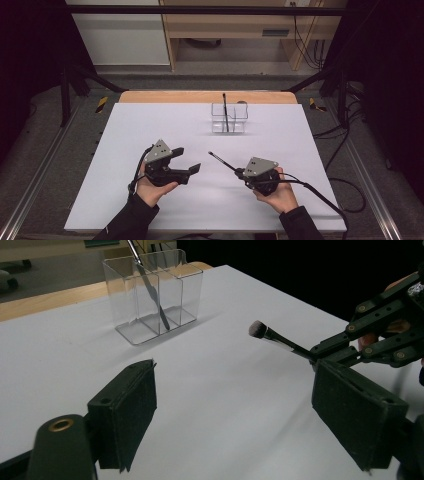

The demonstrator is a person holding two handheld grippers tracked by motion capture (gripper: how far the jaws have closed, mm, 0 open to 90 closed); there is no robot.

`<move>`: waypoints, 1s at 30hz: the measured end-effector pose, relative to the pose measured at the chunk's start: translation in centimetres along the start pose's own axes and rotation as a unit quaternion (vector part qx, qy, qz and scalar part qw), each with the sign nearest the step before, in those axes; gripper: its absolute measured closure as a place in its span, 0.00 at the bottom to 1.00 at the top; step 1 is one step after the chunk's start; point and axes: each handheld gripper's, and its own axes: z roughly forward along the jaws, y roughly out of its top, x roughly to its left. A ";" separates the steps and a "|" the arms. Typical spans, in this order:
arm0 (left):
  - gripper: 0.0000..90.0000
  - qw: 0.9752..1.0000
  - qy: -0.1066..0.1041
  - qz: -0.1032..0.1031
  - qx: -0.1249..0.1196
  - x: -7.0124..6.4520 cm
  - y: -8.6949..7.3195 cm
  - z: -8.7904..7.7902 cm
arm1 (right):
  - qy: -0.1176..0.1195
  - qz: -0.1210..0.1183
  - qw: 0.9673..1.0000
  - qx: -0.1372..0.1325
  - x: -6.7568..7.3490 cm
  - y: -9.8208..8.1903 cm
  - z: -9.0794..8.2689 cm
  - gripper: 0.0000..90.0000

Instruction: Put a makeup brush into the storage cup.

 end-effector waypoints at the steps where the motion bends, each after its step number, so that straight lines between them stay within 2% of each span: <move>1: 0.20 1.000 -0.002 -0.002 -0.003 0.0 -0.1 0.1 | 0.000 0.005 1.000 -0.004 0.0 0.0 0.1 0.93; 5: 0.20 1.000 -0.013 -0.008 -0.009 0.0 -0.5 0.5 | 0.007 0.018 1.000 -0.015 0.1 -0.1 0.4 0.93; 19: 0.19 0.999 -0.036 -0.028 -0.018 -0.5 -1.4 2.0 | 0.008 0.055 0.997 -0.056 0.6 0.0 0.9 0.93; 26: 0.18 0.997 -0.043 -0.050 -0.032 -0.5 -1.2 2.6 | 0.022 0.071 0.995 -0.070 0.7 0.1 0.9 0.93; 30: 0.21 0.996 -0.051 -0.060 -0.041 -0.4 -0.9 3.0 | 0.020 0.073 0.994 -0.076 0.7 0.2 0.9 0.93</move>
